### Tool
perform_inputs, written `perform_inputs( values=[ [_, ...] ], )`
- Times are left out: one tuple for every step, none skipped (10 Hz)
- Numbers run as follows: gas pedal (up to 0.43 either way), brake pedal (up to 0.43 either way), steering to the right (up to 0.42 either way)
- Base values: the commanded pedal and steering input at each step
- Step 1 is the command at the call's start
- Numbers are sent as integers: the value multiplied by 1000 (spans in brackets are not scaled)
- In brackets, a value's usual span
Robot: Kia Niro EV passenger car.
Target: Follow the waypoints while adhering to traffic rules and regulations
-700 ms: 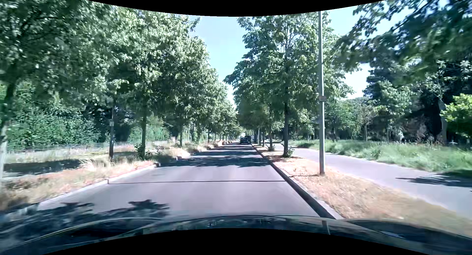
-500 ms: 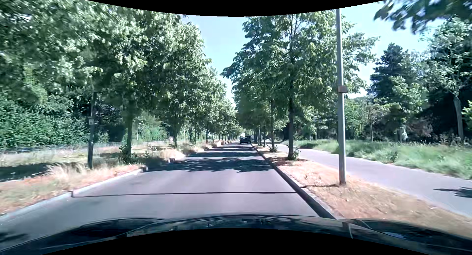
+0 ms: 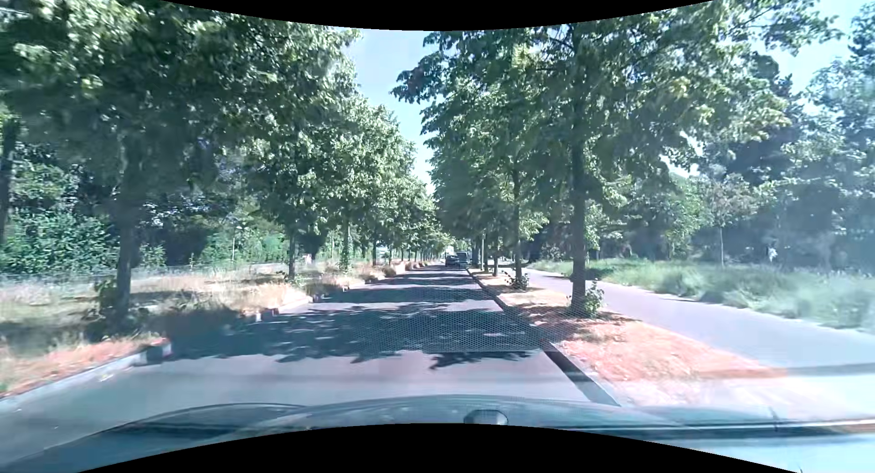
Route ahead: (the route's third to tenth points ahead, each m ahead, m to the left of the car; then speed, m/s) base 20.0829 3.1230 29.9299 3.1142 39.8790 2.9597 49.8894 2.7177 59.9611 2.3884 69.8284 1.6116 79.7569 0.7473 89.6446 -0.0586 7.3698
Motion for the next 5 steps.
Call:
perform_inputs(
  values=[
    [79, 0, 3],
    [79, 0, 3],
    [79, 0, 2],
    [79, 0, 2],
    [79, 0, 2]
  ],
)
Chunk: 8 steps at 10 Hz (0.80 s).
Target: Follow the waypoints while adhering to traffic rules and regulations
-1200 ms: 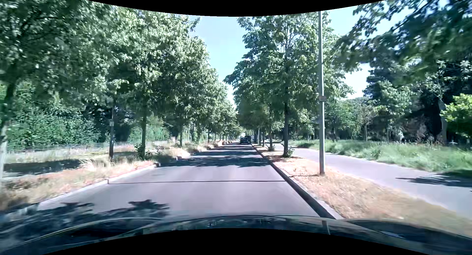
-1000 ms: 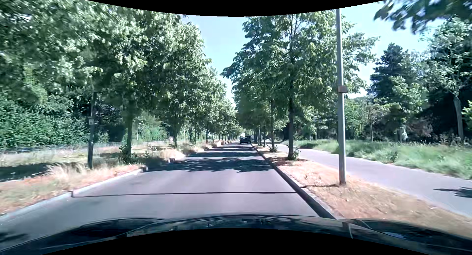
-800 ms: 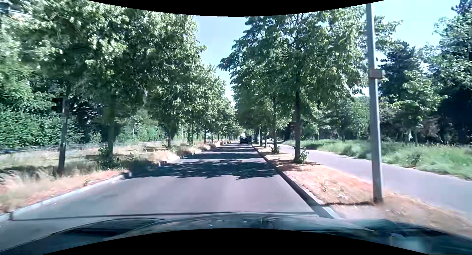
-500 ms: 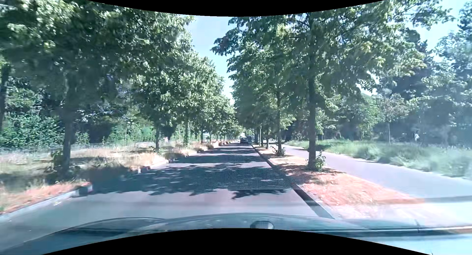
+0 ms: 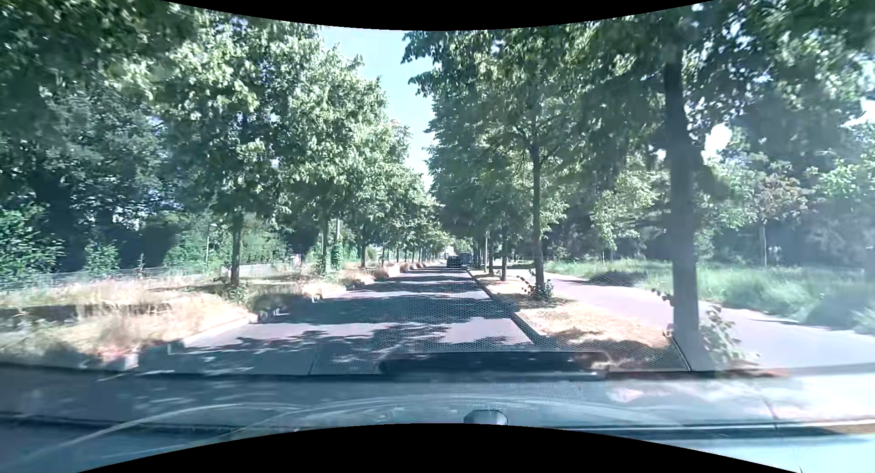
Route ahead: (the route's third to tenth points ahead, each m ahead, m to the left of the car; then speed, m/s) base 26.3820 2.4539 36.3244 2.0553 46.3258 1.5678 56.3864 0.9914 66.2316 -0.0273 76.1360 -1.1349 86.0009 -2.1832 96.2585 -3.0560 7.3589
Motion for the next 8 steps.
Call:
perform_inputs(
  values=[
    [79, 0, 1],
    [79, 0, 1],
    [79, 0, 1],
    [79, 0, 1],
    [79, 0, 1],
    [79, 0, 1],
    [79, 0, 1],
    [79, 0, 1]
  ],
)
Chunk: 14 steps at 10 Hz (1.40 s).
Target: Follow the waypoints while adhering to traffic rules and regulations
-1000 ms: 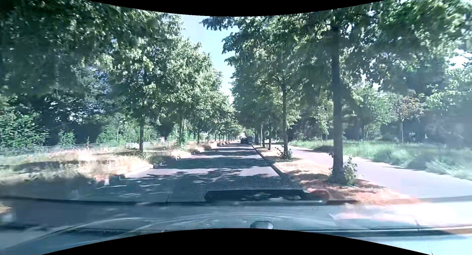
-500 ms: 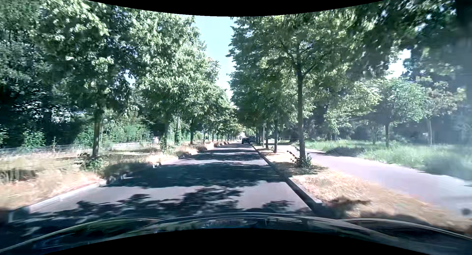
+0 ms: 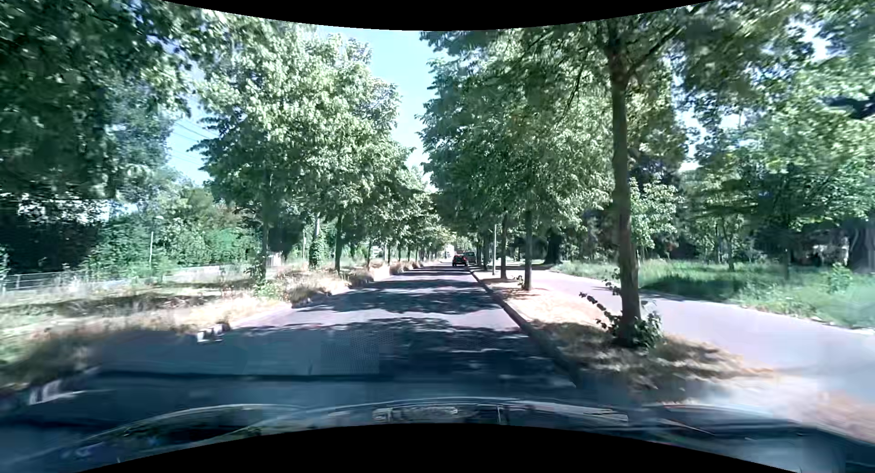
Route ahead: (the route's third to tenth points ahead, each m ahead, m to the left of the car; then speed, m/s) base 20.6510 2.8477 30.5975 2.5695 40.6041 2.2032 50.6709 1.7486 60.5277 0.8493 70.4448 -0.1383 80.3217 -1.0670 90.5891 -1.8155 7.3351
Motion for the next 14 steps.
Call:
perform_inputs(
  values=[
    [79, 0, 1],
    [79, 0, 2],
    [79, 0, 2],
    [79, 0, 2],
    [79, 0, 3],
    [79, 0, 3],
    [79, 0, 4],
    [79, 0, 4],
    [79, 0, 4],
    [79, 0, 3],
    [79, 0, 4],
    [79, 0, 4],
    [79, 0, 3],
    [79, 0, 4]
  ],
)
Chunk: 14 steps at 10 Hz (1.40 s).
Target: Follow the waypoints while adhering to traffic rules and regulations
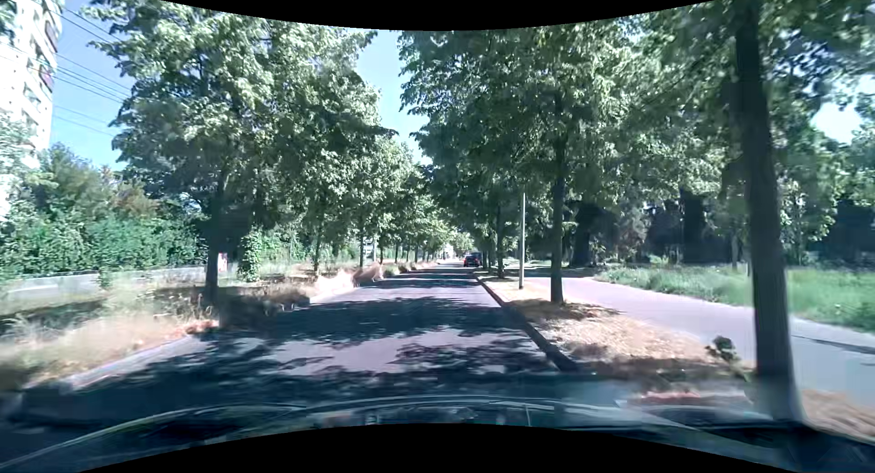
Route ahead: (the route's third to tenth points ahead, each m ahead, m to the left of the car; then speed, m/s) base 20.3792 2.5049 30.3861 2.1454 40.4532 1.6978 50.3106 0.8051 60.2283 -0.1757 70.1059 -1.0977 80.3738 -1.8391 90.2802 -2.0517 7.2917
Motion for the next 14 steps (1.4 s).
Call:
perform_inputs(
  values=[
    [79, 0, 4],
    [79, 0, 3],
    [79, 0, 4],
    [79, 0, 4],
    [79, 0, 3],
    [79, 0, 3],
    [79, 0, 4],
    [79, 0, 4],
    [79, 0, 3],
    [79, 0, 3],
    [79, 0, 3],
    [79, 0, 3],
    [79, 0, 3],
    [79, 0, 3]
  ],
)
